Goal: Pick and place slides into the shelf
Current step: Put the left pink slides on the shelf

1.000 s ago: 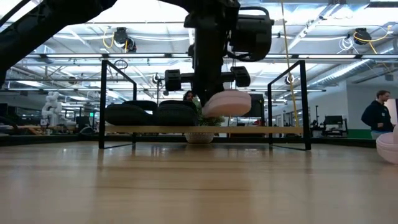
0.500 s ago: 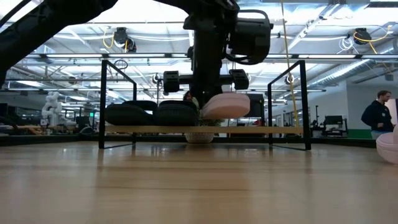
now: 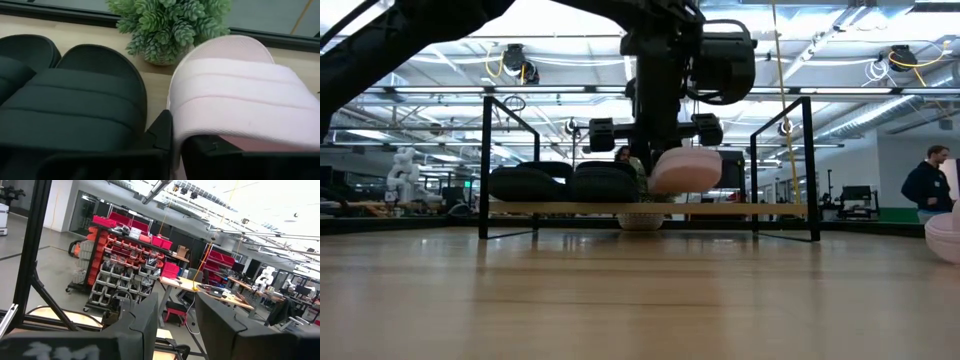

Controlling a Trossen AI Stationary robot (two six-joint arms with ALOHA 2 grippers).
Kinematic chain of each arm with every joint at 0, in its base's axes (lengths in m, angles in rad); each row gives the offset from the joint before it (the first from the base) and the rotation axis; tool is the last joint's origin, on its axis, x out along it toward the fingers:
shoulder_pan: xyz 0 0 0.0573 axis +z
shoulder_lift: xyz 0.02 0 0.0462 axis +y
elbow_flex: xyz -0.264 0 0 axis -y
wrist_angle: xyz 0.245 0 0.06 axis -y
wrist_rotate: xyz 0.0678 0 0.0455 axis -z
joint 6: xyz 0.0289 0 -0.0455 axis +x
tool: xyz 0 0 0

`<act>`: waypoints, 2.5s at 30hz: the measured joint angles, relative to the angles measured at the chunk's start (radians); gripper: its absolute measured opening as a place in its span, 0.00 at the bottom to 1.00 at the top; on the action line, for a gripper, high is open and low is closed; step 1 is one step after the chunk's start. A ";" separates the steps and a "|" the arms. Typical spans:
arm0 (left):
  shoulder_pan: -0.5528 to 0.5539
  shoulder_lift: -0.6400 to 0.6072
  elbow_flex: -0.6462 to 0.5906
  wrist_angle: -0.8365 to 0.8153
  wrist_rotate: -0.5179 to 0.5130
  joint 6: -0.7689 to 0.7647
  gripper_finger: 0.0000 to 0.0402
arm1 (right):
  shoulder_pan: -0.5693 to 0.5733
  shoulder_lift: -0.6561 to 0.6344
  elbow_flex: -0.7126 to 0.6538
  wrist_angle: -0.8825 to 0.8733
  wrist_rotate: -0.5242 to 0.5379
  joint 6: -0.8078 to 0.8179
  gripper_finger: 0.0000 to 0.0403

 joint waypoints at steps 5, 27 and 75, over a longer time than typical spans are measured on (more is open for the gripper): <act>0.002 0.000 0.000 0.002 0.000 -0.001 0.09 | 0.000 0.000 0.000 -0.008 0.000 0.000 0.30; 0.004 0.000 0.000 0.006 0.057 -0.027 0.15 | 0.000 0.000 0.000 -0.011 0.000 0.007 0.30; -0.007 -0.001 0.000 0.089 0.016 0.019 0.32 | 0.000 0.000 0.000 -0.023 -0.033 0.034 0.30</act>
